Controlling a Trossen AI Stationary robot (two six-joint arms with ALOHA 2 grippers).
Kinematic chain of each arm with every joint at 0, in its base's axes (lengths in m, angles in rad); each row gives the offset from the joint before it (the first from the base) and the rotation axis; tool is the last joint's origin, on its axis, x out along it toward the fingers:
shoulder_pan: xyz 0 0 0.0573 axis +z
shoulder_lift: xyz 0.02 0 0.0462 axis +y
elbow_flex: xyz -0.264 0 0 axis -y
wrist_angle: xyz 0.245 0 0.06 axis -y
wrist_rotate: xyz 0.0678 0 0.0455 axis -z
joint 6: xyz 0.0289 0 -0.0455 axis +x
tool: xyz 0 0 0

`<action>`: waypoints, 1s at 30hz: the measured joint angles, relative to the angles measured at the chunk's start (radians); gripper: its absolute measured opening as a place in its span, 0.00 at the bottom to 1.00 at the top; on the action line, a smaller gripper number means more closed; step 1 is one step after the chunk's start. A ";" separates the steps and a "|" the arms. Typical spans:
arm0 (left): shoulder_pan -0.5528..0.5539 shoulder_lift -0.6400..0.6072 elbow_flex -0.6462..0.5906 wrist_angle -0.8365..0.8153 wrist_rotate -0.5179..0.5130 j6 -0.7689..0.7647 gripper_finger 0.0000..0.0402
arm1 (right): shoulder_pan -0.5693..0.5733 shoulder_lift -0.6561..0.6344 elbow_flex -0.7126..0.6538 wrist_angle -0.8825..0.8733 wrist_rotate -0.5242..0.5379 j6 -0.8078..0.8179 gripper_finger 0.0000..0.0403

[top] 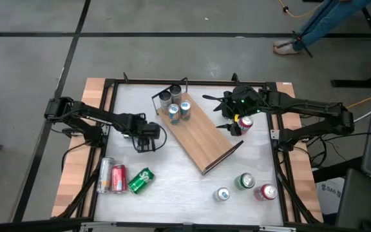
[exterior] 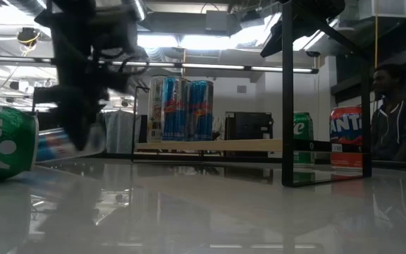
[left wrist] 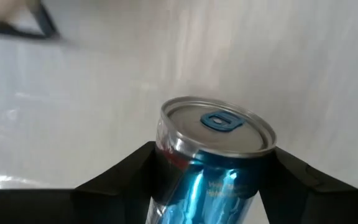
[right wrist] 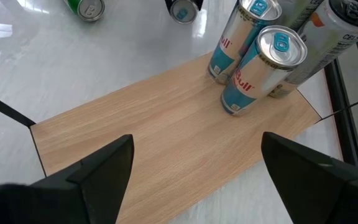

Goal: Place canned beverage on shelf
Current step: Put the top blue soda can on the shelf

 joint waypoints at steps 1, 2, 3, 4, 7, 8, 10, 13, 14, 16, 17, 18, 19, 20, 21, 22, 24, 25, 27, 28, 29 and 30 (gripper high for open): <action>-0.003 0.000 0.009 0.020 -0.011 -0.011 0.54 | 0.000 0.000 0.000 0.001 0.000 0.000 0.85; -0.007 0.000 0.018 0.037 -0.019 -0.019 0.54 | 0.000 0.000 0.000 0.001 0.000 0.000 0.85; -0.011 0.000 0.026 0.047 -0.027 -0.032 0.54 | 0.000 0.000 0.000 0.000 0.000 0.000 0.85; -0.016 -0.001 0.032 0.060 -0.033 -0.045 0.54 | 0.000 0.000 0.000 0.000 0.000 0.000 0.85; -0.031 -0.002 0.040 0.161 -0.051 -0.087 0.54 | 0.000 0.000 0.000 0.000 0.000 0.000 0.85; -0.037 -0.002 0.040 0.195 -0.059 -0.099 0.54 | 0.000 0.000 0.000 0.001 0.000 0.000 0.85; -0.050 -0.002 0.040 0.257 -0.077 -0.126 0.54 | 0.000 0.000 0.000 0.001 0.000 0.000 0.85; -0.073 -0.002 0.040 0.358 -0.106 -0.149 0.54 | 0.000 0.000 0.000 0.001 0.000 0.000 0.85; -0.081 -0.002 0.040 0.385 -0.121 -0.157 0.54 | 0.000 0.000 0.000 0.001 0.000 0.000 0.85; -0.098 -0.002 0.040 0.434 -0.158 -0.187 0.54 | 0.000 0.000 0.000 0.001 0.000 0.000 0.85; -0.105 -0.002 0.040 0.460 -0.174 -0.197 0.54 | 0.000 0.000 0.000 0.001 0.000 0.000 0.85; -0.114 -0.002 0.040 0.481 -0.189 -0.201 0.54 | 0.000 0.000 0.000 0.001 0.000 0.000 0.85; -0.122 -0.002 0.040 0.499 -0.208 -0.211 0.54 | 0.000 0.000 0.000 0.001 0.000 0.000 0.85; -0.131 0.001 0.040 0.520 -0.233 -0.225 0.54 | 0.000 0.000 0.000 0.001 0.000 0.000 0.85; -0.140 0.003 0.040 0.543 -0.257 -0.241 0.54 | 0.000 0.000 0.000 0.001 0.000 0.000 0.85; -0.149 0.004 0.040 0.567 -0.280 -0.252 0.54 | 0.000 0.000 0.000 0.001 0.000 0.000 0.85; -0.168 0.004 0.039 0.604 -0.334 -0.269 0.54 | 0.000 0.000 0.000 0.001 0.000 0.000 0.85; -0.177 0.005 0.039 0.629 -0.364 -0.274 0.54 | 0.000 0.000 0.000 0.001 0.000 0.000 0.85; -0.194 0.011 0.039 0.684 -0.413 -0.277 0.54 | 0.000 0.000 0.000 0.001 0.000 0.000 0.85; -0.202 0.011 0.038 0.713 -0.428 -0.276 0.54 | 0.000 0.000 0.000 0.001 0.000 0.000 0.85; -0.207 0.013 0.038 0.746 -0.437 -0.275 0.54 | 0.000 0.000 0.000 0.002 0.000 0.000 0.85; -0.211 0.018 0.038 0.788 -0.444 -0.275 0.54 | 0.000 0.000 0.000 0.003 0.000 0.000 0.85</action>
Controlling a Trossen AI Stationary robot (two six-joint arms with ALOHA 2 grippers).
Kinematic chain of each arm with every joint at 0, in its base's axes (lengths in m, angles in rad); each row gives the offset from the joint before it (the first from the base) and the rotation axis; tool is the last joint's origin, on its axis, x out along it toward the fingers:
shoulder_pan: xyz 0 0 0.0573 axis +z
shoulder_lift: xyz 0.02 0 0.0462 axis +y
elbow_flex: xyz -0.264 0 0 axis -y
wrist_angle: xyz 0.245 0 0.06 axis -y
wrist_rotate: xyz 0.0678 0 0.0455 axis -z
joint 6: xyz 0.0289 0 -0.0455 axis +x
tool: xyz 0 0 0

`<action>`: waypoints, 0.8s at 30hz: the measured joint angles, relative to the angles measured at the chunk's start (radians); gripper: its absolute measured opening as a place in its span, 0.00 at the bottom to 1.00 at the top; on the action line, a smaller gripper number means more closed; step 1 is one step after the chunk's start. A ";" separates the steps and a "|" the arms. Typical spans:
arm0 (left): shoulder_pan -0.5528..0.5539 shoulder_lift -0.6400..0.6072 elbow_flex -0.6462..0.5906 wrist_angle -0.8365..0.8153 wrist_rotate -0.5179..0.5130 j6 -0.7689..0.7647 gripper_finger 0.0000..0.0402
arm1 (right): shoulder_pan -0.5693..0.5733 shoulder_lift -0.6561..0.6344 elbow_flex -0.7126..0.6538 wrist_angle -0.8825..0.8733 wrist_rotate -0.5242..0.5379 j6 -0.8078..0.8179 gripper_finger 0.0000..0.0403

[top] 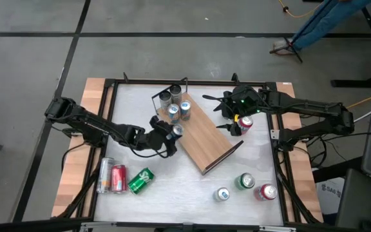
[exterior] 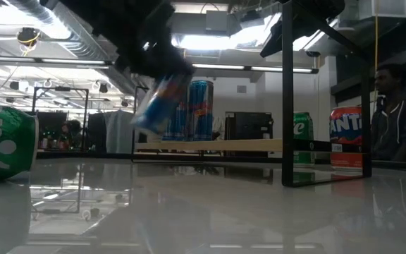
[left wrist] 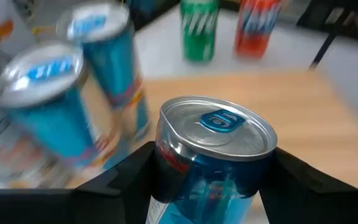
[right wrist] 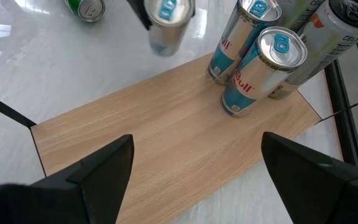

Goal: Place canned beverage on shelf
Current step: Put the top blue soda can on the shelf

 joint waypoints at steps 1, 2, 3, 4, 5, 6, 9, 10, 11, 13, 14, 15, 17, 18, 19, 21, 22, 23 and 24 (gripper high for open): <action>-0.003 0.004 0.000 0.037 -0.006 0.000 0.54 | 0.000 0.000 0.000 0.001 0.000 0.000 0.85; -0.004 0.007 0.000 0.059 -0.008 0.002 0.54 | 0.000 0.000 0.000 0.003 0.000 0.000 0.85; -0.005 0.010 0.000 0.078 -0.011 0.010 0.54 | 0.000 0.000 0.000 0.006 0.000 0.000 0.85; -0.004 0.020 0.000 0.118 -0.019 0.022 0.54 | 0.000 0.000 0.000 0.009 0.000 0.000 0.85; 0.000 0.029 0.000 0.160 -0.019 0.035 0.54 | 0.000 0.000 0.000 0.012 0.000 0.000 0.85; 0.001 0.035 0.000 0.183 -0.016 0.051 0.54 | 0.000 0.000 0.000 0.015 0.000 0.000 0.85; 0.014 0.081 0.001 0.303 -0.015 0.095 0.54 | 0.000 0.000 0.000 0.029 0.000 0.000 0.85; 0.018 0.096 0.001 0.328 -0.011 0.111 0.54 | 0.000 0.000 0.000 0.031 0.000 0.000 0.85; 0.022 0.114 0.000 0.360 -0.015 0.128 0.54 | 0.000 0.000 0.000 0.036 0.000 0.000 0.85; 0.032 0.151 0.000 0.454 -0.012 0.159 0.54 | 0.000 0.000 0.000 0.046 0.000 0.000 0.85; 0.035 0.167 0.000 0.487 -0.013 0.176 0.54 | 0.000 0.000 0.000 0.052 0.000 0.000 0.85; 0.040 0.183 0.000 0.527 -0.019 0.192 0.54 | 0.000 0.000 0.000 0.061 0.000 0.000 0.85; 0.048 0.215 0.000 0.612 -0.020 0.207 0.54 | 0.000 0.000 0.000 0.065 0.000 0.000 0.85; 0.052 0.228 0.000 0.635 -0.023 0.216 0.54 | 0.000 0.000 0.000 0.068 0.000 0.000 0.85; 0.054 0.241 0.000 0.659 -0.027 0.221 0.54 | 0.000 0.000 0.000 0.071 0.000 0.000 0.85; 0.062 0.260 0.000 0.685 -0.023 0.220 0.54 | 0.000 0.000 0.000 0.073 0.000 0.000 0.85; 0.065 0.266 0.000 0.684 -0.025 0.217 0.54 | 0.000 0.000 0.000 0.076 0.000 0.000 0.85; 0.066 0.274 0.000 0.686 -0.026 0.217 0.54 | 0.000 0.000 0.000 0.077 0.000 0.000 0.85; 0.066 0.282 0.000 0.688 -0.026 0.217 0.54 | 0.000 0.000 0.000 0.077 0.000 0.000 0.85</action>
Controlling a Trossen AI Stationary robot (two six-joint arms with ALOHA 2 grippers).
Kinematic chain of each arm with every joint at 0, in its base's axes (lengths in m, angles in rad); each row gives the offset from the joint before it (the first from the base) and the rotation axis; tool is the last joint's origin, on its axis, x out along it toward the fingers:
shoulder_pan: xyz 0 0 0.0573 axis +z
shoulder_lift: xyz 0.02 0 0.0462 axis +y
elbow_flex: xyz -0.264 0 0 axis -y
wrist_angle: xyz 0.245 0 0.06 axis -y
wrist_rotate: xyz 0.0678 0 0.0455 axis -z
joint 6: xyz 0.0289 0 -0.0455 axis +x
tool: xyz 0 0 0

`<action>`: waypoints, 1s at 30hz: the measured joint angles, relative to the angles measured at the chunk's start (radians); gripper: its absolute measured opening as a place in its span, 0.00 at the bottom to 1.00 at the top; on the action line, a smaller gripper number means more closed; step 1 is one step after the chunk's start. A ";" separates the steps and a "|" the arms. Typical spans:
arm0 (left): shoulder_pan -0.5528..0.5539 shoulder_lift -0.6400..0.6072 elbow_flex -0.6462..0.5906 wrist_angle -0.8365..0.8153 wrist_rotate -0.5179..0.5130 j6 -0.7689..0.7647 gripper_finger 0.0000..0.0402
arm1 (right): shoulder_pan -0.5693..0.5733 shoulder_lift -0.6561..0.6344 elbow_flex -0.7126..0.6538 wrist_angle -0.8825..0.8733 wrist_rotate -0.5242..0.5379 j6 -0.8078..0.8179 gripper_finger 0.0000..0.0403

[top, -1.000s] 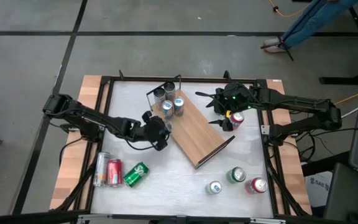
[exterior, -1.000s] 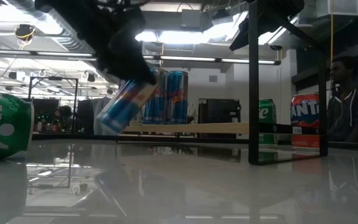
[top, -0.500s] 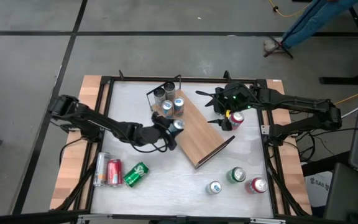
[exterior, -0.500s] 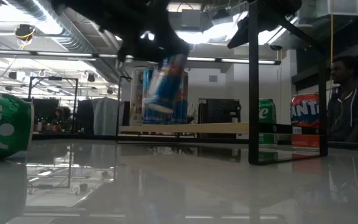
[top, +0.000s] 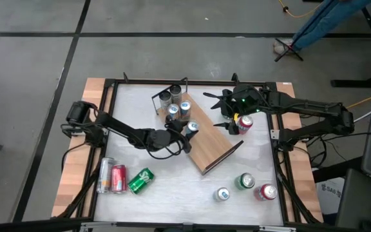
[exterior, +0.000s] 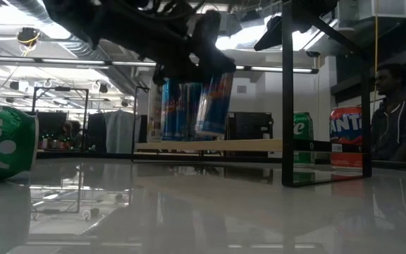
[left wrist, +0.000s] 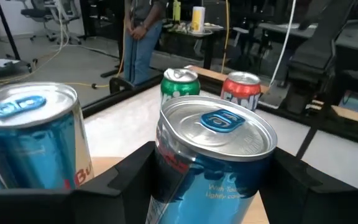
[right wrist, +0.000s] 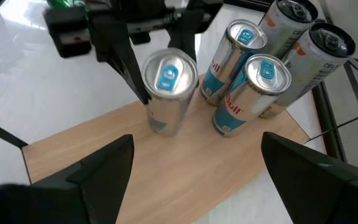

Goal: Place canned beverage on shelf
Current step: Put the top blue soda can on the shelf

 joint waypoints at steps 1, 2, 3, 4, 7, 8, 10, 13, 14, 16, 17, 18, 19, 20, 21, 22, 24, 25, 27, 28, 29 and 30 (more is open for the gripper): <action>0.000 0.006 0.000 -0.003 0.000 0.000 0.54 | 0.000 0.000 0.000 0.000 0.000 0.000 0.85; 0.000 0.010 0.000 -0.008 0.000 0.000 0.54 | 0.000 0.000 0.000 0.000 0.000 0.000 0.85; 0.000 0.015 0.000 -0.006 0.000 -0.002 0.54 | 0.000 0.000 0.000 0.000 0.000 0.000 0.85; 0.000 0.018 0.000 -0.001 0.000 -0.005 0.54 | 0.000 0.000 0.000 0.000 0.000 0.000 0.85; -0.001 0.021 0.000 -0.001 0.000 -0.007 0.54 | 0.000 0.000 0.000 -0.001 0.000 0.000 0.85; -0.001 0.022 0.000 -0.001 -0.002 -0.006 0.55 | 0.000 0.000 0.000 -0.001 0.000 0.000 0.85; 0.000 0.023 0.000 -0.001 -0.002 -0.006 0.57 | 0.000 0.000 0.000 -0.002 0.000 0.000 0.85; 0.000 0.023 0.000 -0.002 -0.002 -0.006 0.61 | 0.000 0.000 0.000 -0.002 0.000 0.000 0.85; -0.001 0.023 0.000 -0.002 -0.001 -0.006 0.62 | 0.000 0.000 0.000 -0.002 0.000 0.000 0.85; -0.001 0.023 0.000 -0.003 -0.001 -0.006 0.65 | 0.000 0.000 0.000 -0.003 0.000 0.000 0.85; -0.001 0.023 0.000 -0.003 -0.001 -0.006 0.66 | 0.000 0.000 0.000 -0.003 0.000 0.000 0.85; 0.000 0.023 0.000 -0.003 -0.001 -0.007 0.67 | 0.000 0.000 0.000 -0.003 0.000 0.000 0.85; -0.001 0.023 0.000 -0.003 -0.001 -0.006 0.67 | 0.000 0.000 0.000 -0.003 0.000 0.000 0.85; -0.001 0.023 0.000 -0.003 -0.001 -0.006 0.68 | 0.000 0.000 0.000 -0.003 0.000 0.000 0.85; -0.001 0.023 0.000 -0.004 -0.001 -0.006 0.69 | 0.000 0.000 0.000 -0.003 0.000 0.000 0.85; 0.000 0.023 0.000 -0.005 -0.002 -0.006 0.69 | 0.000 0.000 0.000 -0.003 0.000 0.000 0.85; 0.000 0.023 0.000 -0.007 -0.002 -0.006 0.70 | 0.000 0.000 0.000 -0.003 0.000 0.000 0.85; 0.000 0.023 0.000 -0.008 -0.001 -0.006 0.70 | 0.000 0.000 0.000 -0.003 0.000 0.000 0.85; 0.002 0.023 0.000 -0.010 0.018 0.001 0.71 | 0.000 0.000 0.000 -0.003 0.000 0.000 0.85; 0.004 0.023 0.000 -0.010 0.029 -0.001 0.72 | 0.000 0.000 0.000 -0.003 0.000 0.000 0.85; 0.005 0.023 0.000 -0.011 0.032 -0.004 0.72 | 0.000 0.000 0.000 -0.003 0.000 0.000 0.85; 0.005 0.023 0.000 -0.013 0.033 -0.004 0.72 | 0.000 0.000 0.000 -0.003 0.000 0.000 0.85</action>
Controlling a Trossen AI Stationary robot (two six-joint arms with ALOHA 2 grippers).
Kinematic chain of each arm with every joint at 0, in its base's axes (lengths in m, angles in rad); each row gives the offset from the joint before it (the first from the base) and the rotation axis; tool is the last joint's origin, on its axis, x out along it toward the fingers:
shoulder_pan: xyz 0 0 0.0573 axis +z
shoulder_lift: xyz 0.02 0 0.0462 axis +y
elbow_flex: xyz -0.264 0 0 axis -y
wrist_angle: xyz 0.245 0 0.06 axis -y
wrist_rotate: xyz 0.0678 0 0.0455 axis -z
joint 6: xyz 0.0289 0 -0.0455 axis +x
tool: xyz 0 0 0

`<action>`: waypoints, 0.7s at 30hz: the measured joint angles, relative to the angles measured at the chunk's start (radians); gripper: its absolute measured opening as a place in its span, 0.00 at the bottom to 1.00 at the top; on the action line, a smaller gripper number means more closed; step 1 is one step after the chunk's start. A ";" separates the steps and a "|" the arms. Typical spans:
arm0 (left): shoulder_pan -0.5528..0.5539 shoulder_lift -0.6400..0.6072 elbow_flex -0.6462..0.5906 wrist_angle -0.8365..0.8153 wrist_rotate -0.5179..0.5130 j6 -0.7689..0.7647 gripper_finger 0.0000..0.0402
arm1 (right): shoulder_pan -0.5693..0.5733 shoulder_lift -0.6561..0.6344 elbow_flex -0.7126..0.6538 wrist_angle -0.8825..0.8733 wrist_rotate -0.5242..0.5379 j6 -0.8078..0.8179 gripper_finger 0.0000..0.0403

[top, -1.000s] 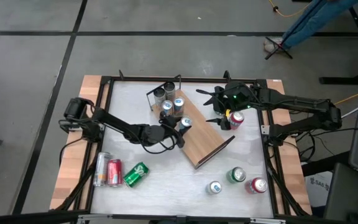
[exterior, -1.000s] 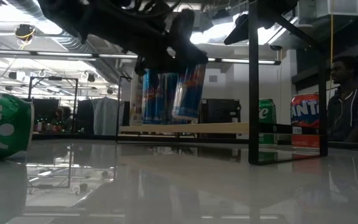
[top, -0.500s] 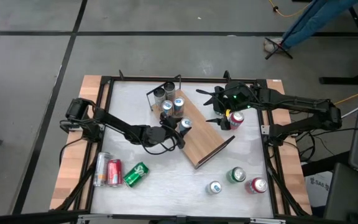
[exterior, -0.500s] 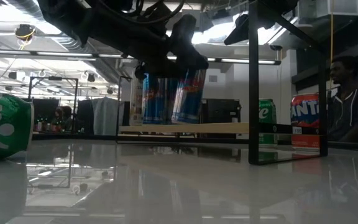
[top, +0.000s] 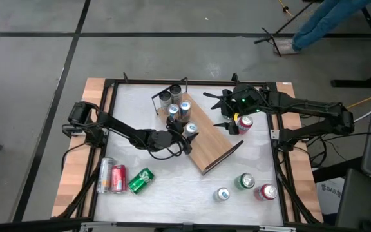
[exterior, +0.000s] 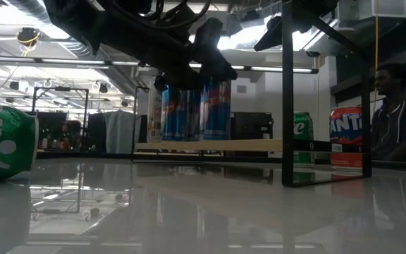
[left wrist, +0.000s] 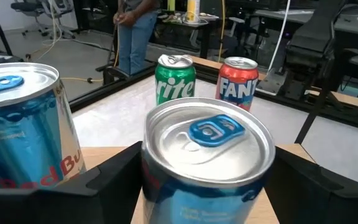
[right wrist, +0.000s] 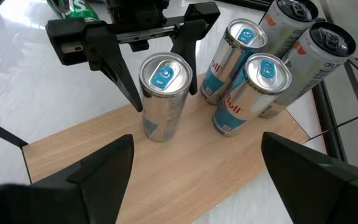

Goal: Place canned beverage on shelf
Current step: Put the top blue soda can on the shelf

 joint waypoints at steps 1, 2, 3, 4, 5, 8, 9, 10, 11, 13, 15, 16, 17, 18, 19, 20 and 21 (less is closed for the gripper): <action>0.000 0.000 0.000 0.000 0.000 0.000 0.72 | 0.000 0.000 0.000 0.000 0.000 0.000 0.85; 0.000 0.000 0.000 0.001 0.000 0.000 0.72 | 0.000 0.000 0.000 0.000 0.000 0.000 0.85; 0.001 0.000 0.000 0.001 0.000 0.000 0.72 | 0.000 0.000 0.000 0.000 0.000 0.000 0.85; 0.002 0.000 0.000 0.001 0.000 0.000 0.72 | 0.000 0.000 0.000 0.000 0.000 0.000 0.85; 0.002 0.000 0.000 0.001 0.000 0.000 0.72 | 0.000 0.000 0.000 0.000 0.000 0.000 0.85; 0.003 0.000 0.000 0.001 0.000 0.000 0.72 | 0.000 0.000 0.000 0.000 0.000 0.000 0.85; 0.003 0.000 0.000 0.001 0.000 0.000 0.72 | 0.000 0.000 0.000 0.000 0.000 0.000 0.85; 0.003 0.000 0.000 0.001 0.000 0.001 0.72 | 0.000 0.000 0.000 0.000 0.000 0.000 0.85; 0.003 0.000 0.000 0.001 0.000 0.003 0.72 | 0.000 0.000 0.000 0.000 0.000 0.000 0.85; 0.002 0.000 0.000 0.001 -0.005 0.005 0.72 | 0.000 0.000 0.000 0.000 0.000 0.000 0.85; 0.003 -0.001 0.000 0.002 -0.008 0.005 0.72 | 0.000 0.000 0.000 0.000 0.000 0.000 0.85; 0.003 -0.003 0.000 0.002 -0.008 0.005 0.72 | 0.000 0.000 0.000 0.000 0.000 0.000 0.85; 0.003 -0.007 0.000 -0.001 -0.009 0.005 0.72 | 0.000 0.000 0.000 0.000 0.000 0.000 0.85; 0.003 -0.009 0.000 0.004 -0.012 0.005 0.72 | 0.000 0.000 0.000 0.000 0.000 0.000 0.85; 0.003 -0.010 0.001 0.010 -0.013 0.005 0.72 | 0.000 0.000 0.000 0.000 0.000 0.000 0.85; 0.003 -0.011 0.001 0.016 -0.013 0.008 0.72 | 0.000 0.000 0.000 0.000 0.000 0.000 0.85; 0.003 -0.011 0.001 0.023 -0.013 0.018 0.72 | 0.000 0.000 0.000 0.000 0.000 0.000 0.85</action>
